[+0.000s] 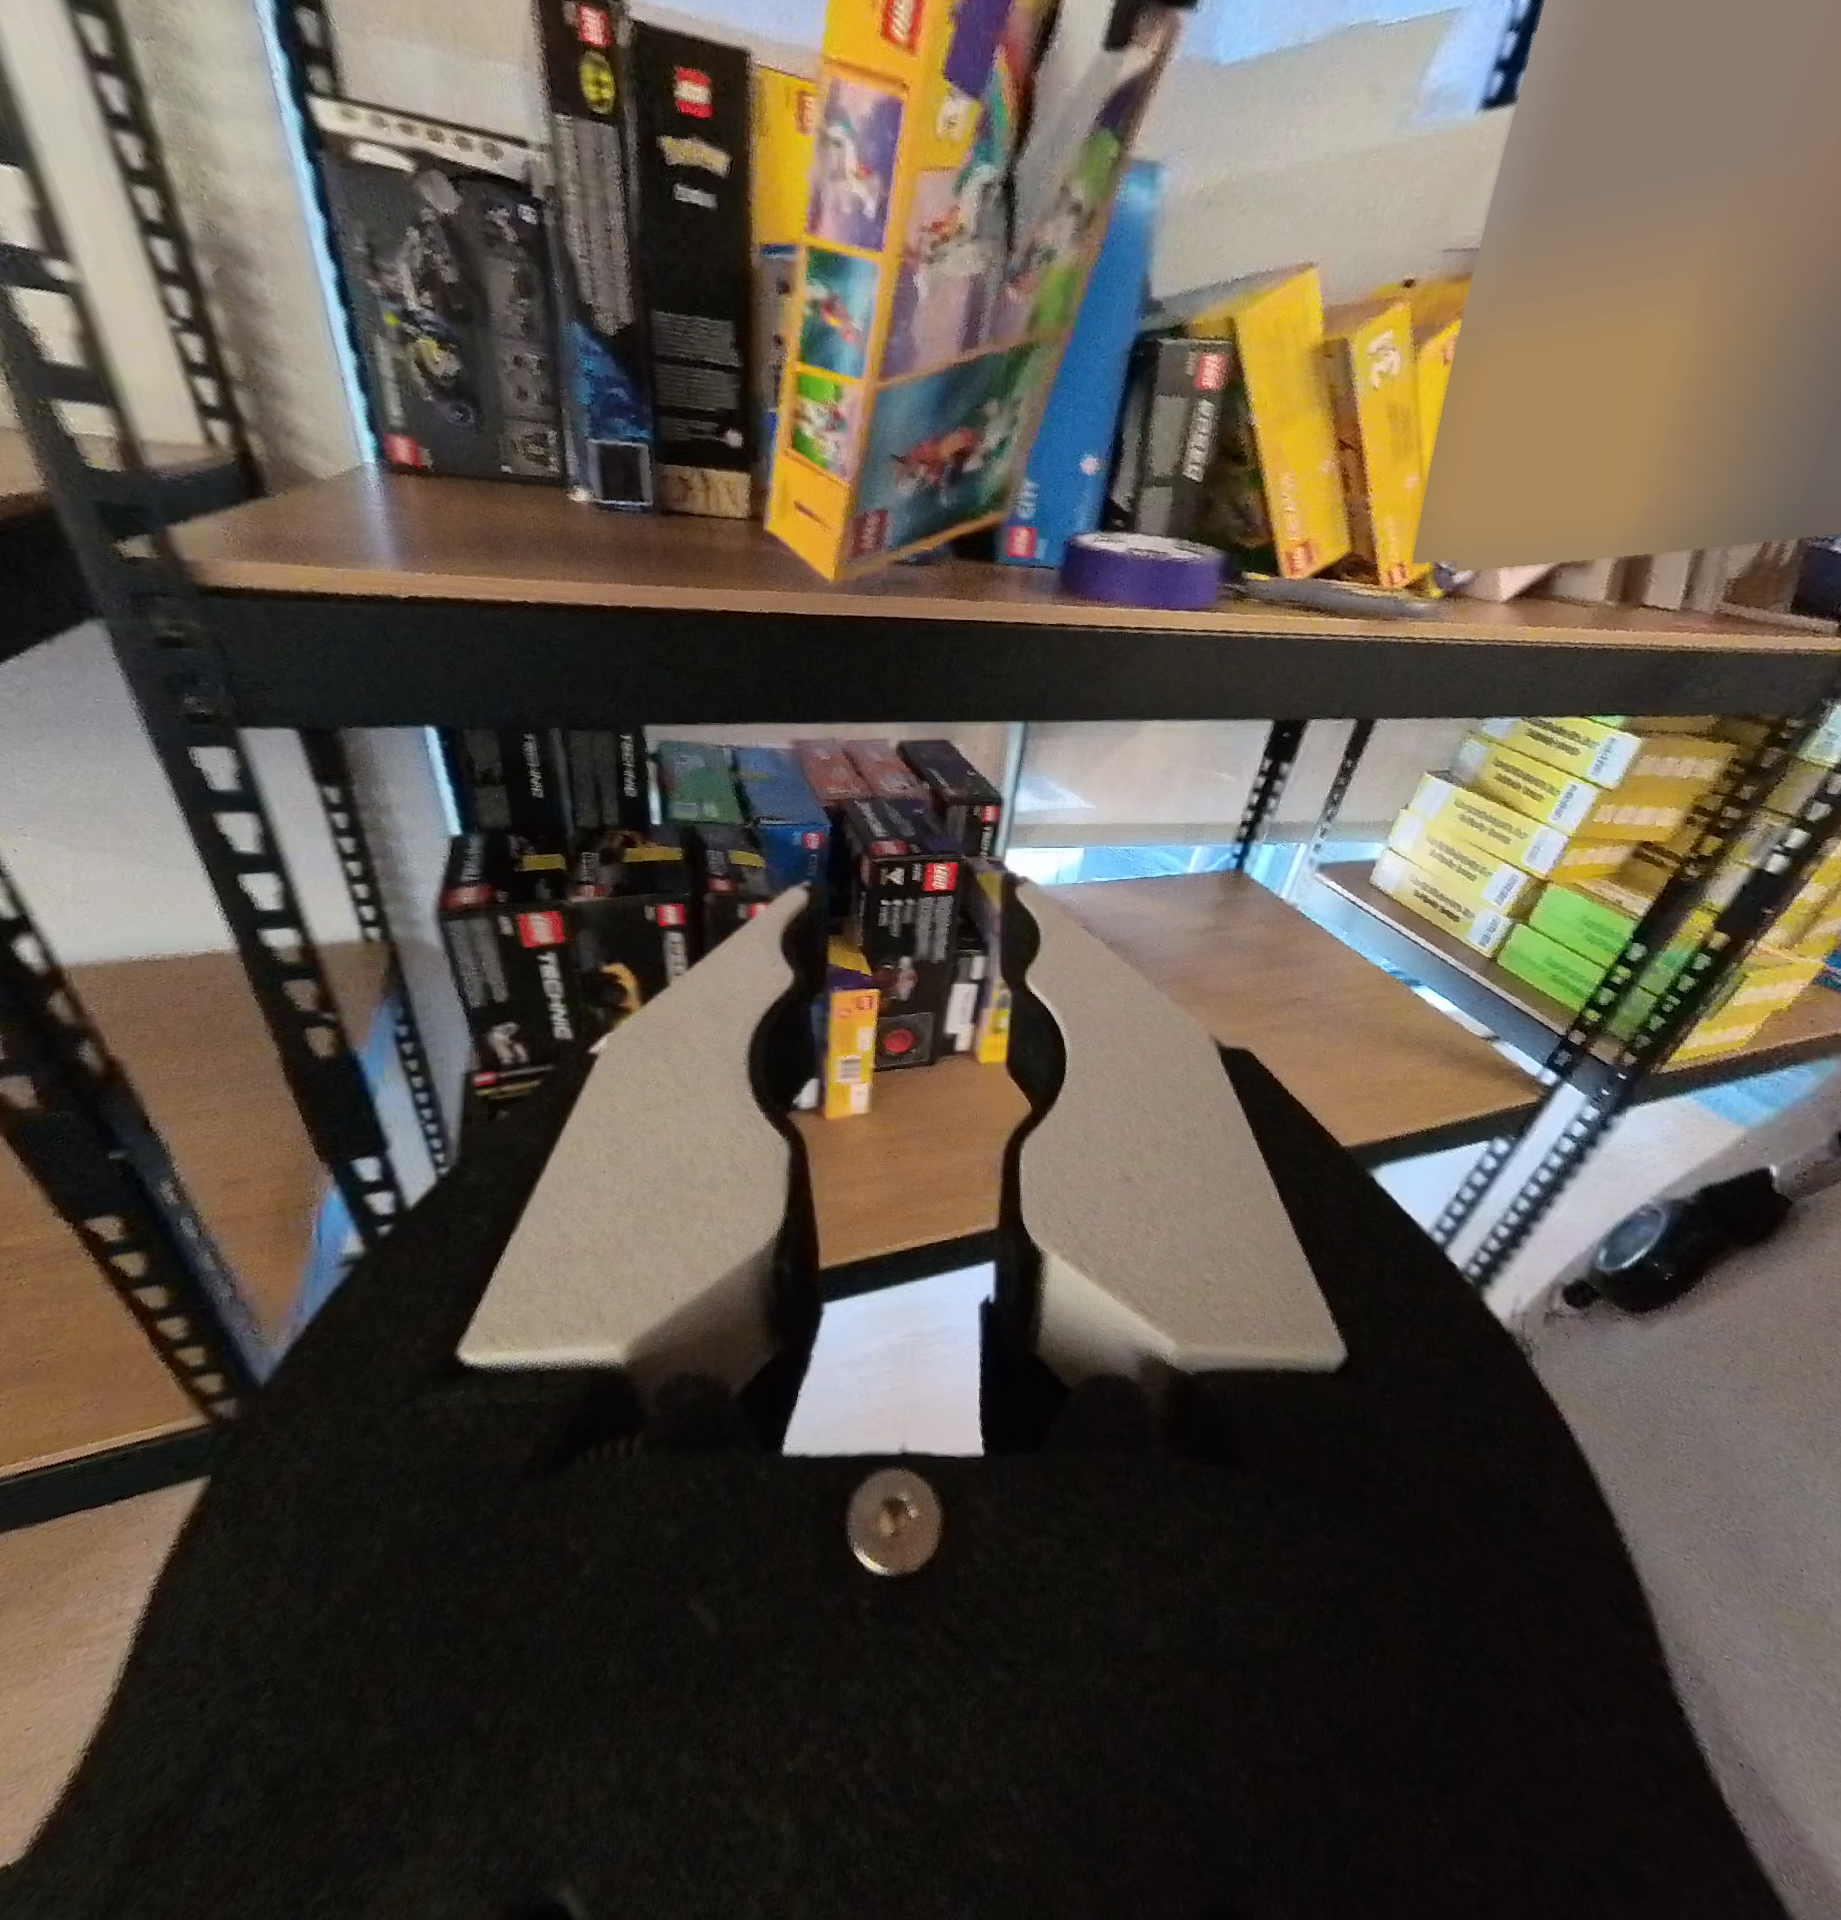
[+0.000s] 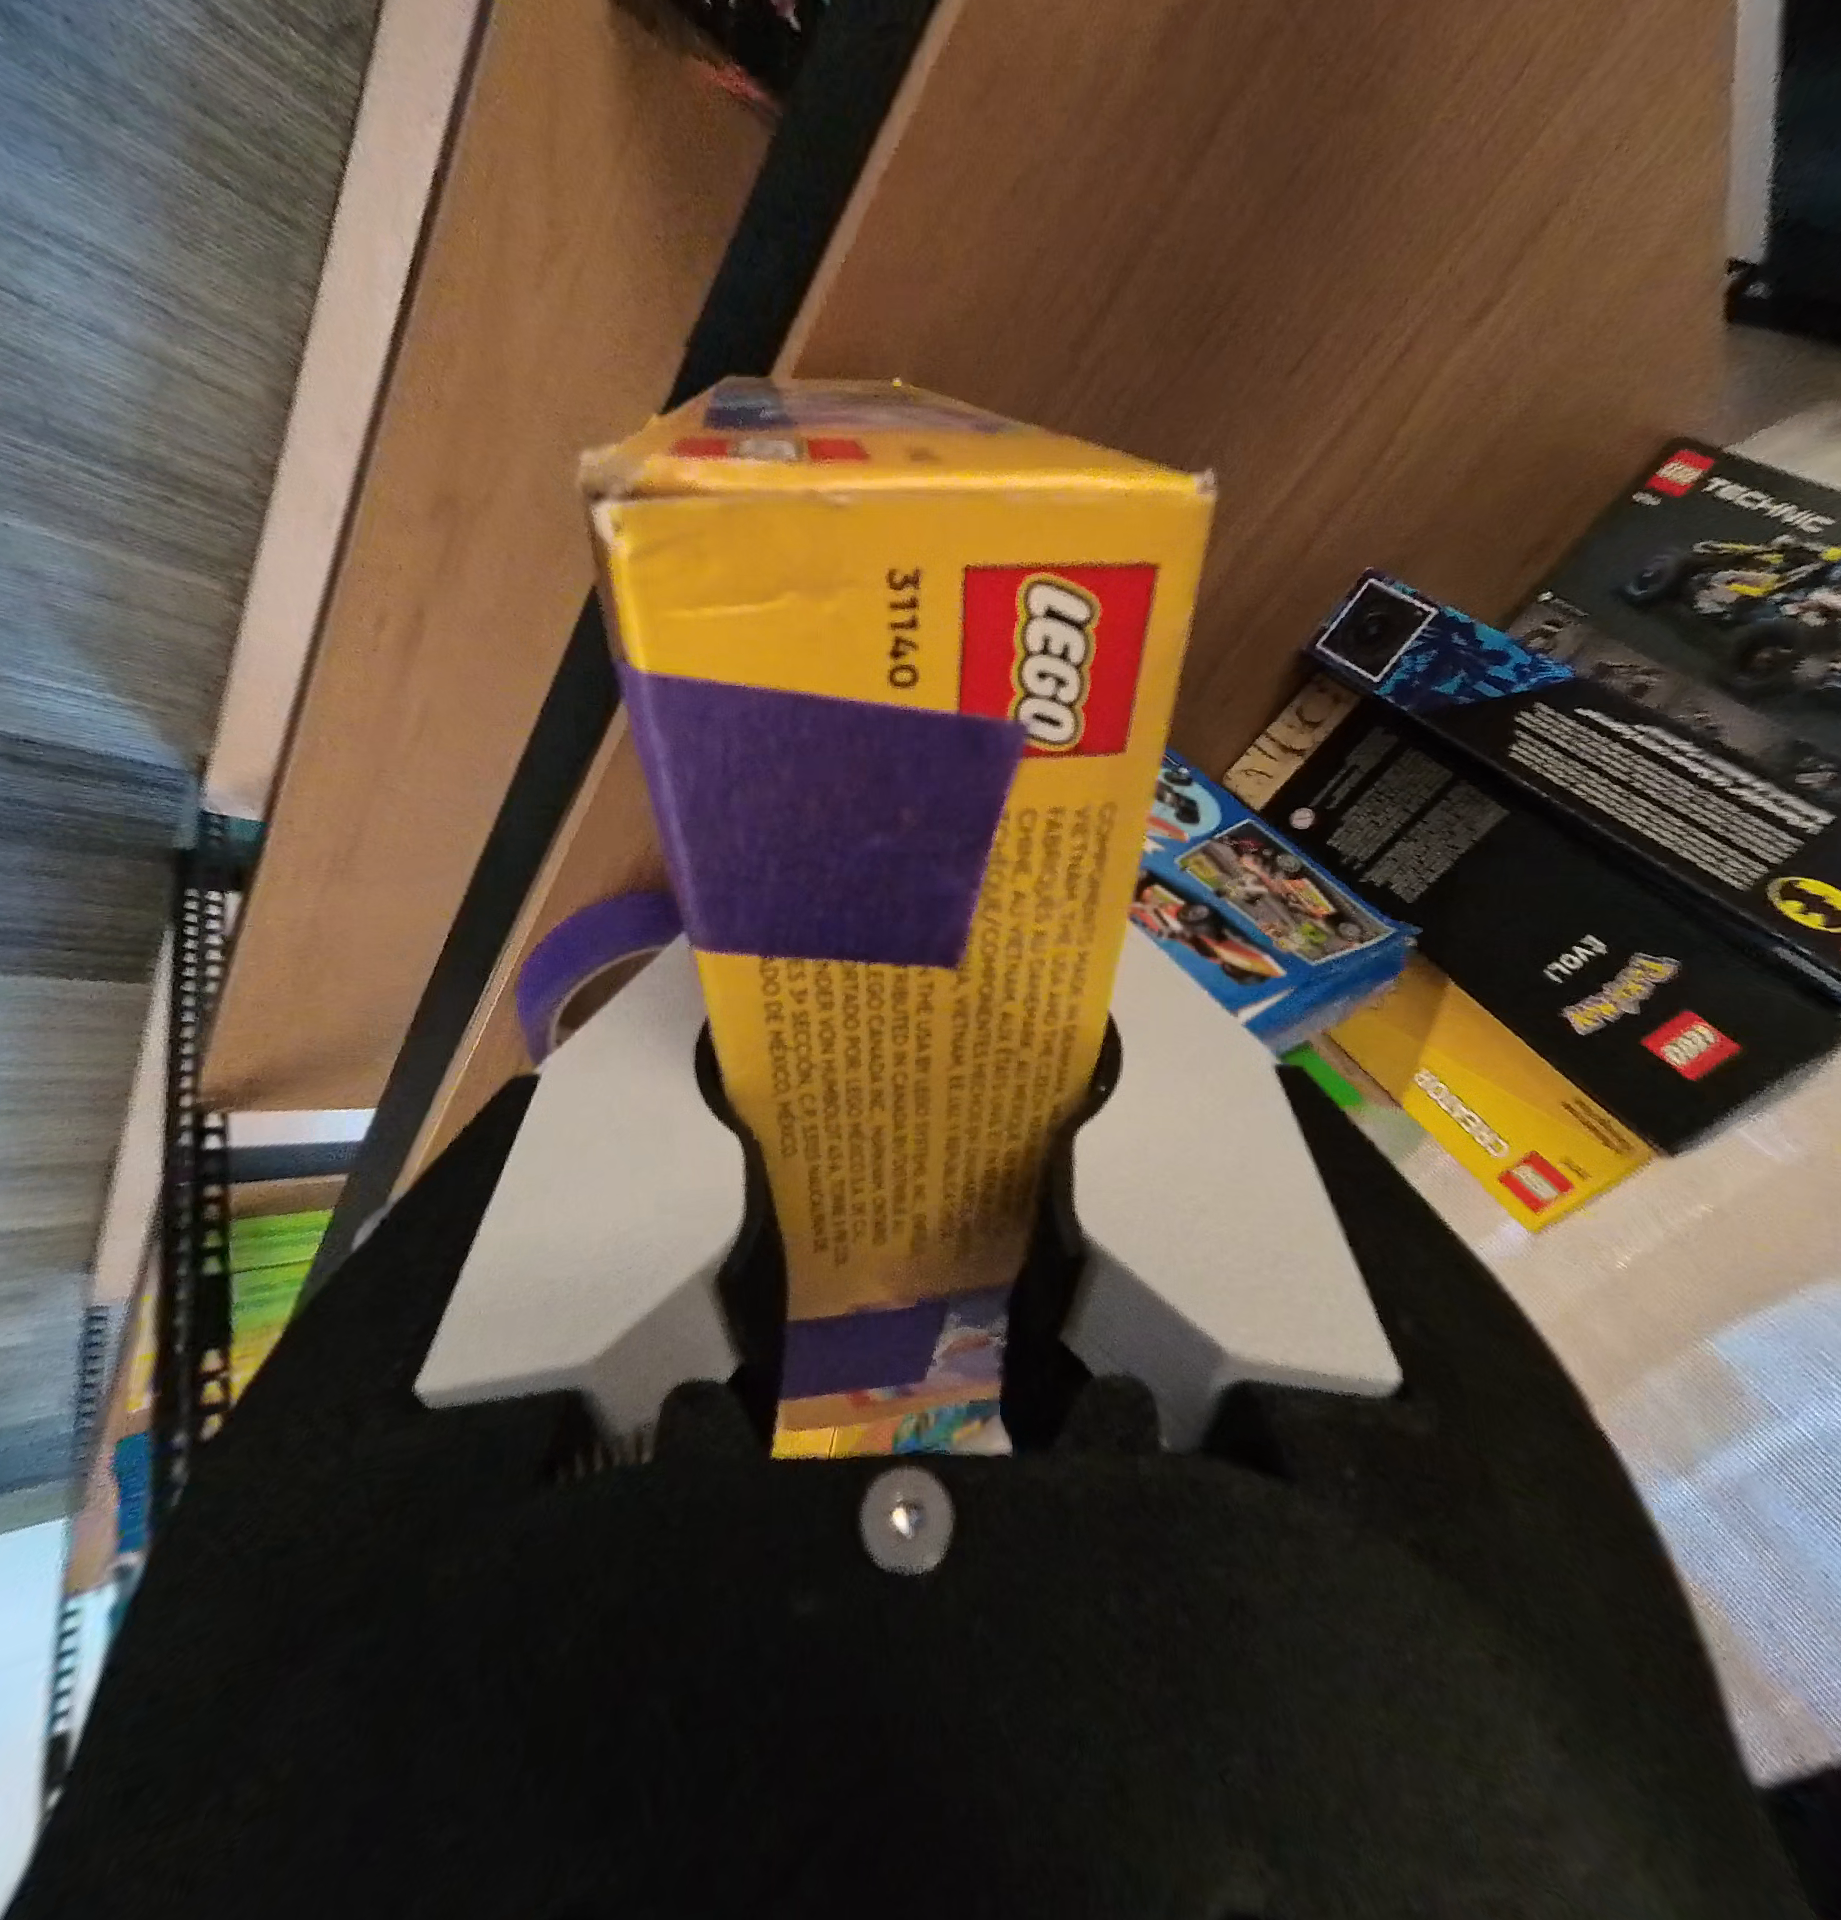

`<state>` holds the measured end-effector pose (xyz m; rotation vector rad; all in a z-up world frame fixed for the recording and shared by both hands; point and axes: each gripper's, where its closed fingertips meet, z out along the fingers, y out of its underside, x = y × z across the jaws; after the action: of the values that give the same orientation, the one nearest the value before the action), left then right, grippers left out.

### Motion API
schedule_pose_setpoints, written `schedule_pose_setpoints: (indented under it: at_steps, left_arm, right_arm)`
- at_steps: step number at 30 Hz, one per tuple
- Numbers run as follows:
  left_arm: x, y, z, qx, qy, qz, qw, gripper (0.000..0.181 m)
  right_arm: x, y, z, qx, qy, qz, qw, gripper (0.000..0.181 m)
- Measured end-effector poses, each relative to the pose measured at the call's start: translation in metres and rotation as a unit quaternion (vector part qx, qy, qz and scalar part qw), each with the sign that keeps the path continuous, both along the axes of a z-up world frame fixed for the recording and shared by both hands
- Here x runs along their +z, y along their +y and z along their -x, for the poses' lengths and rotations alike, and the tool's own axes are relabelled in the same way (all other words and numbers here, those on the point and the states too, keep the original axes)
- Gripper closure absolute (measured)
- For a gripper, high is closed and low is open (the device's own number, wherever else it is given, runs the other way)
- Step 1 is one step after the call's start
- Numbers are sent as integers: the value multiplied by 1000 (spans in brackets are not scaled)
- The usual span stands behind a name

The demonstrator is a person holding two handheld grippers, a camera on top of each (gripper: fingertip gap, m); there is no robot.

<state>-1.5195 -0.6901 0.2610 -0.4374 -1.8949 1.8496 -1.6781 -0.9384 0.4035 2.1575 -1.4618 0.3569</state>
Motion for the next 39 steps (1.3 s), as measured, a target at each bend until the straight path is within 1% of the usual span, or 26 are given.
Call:
schedule_pose_setpoints:
  at_steps: [3,6,9,12,14,16,18,21,23,25,27,29,32,35,39]
  left_arm:
    - [-5,25,37,-26,-2,-16,1000,150]
    - [3,45,65,-57,8,-12,998,150]
    - [15,59,76,-75,9,2,997,149]
    - [25,74,77,-97,10,12,995,148]
    - [27,85,71,-111,6,14,994,148]
    - [24,95,60,-117,-1,8,993,149]
    - [15,107,46,-124,-3,-8,992,149]
    - [0,125,21,-123,-5,-30,992,149]
    - [-10,134,3,-107,-8,-38,994,149]
    - [-17,140,-14,-82,-10,-44,996,150]
    - [-19,146,-23,-63,-9,-45,997,150]
    - [-15,149,-27,-39,-8,-37,999,150]
    - [-8,154,-22,-8,4,-25,1000,150]
    - [-10,159,-7,26,3,-29,999,150]
    - [-18,166,32,83,7,-36,996,150]
  right_arm:
    - [8,34,3,23,-10,14,1000,128]
    - [13,75,-2,50,-29,17,998,128]
    - [11,116,-12,75,-49,10,996,128]
    - [-7,157,-27,99,-71,-11,993,128]
    - [-32,182,-38,113,-79,-30,990,128]
    - [-67,204,-49,125,-82,-51,987,128]
    - [-110,222,-59,135,-77,-69,985,128]
    - [-177,241,-67,130,-73,-98,984,128]
    - [-221,247,-67,127,-76,-108,983,127]
    - [-261,251,-59,110,-74,-126,983,127]
    - [-300,252,-45,86,-69,-148,983,127]
    - [-336,248,-26,56,-73,-163,982,127]
    - [-386,230,20,18,-78,-172,982,127]
    - [-428,198,90,-23,-67,-168,983,128]
    - [-467,136,203,-50,-29,-146,988,128]
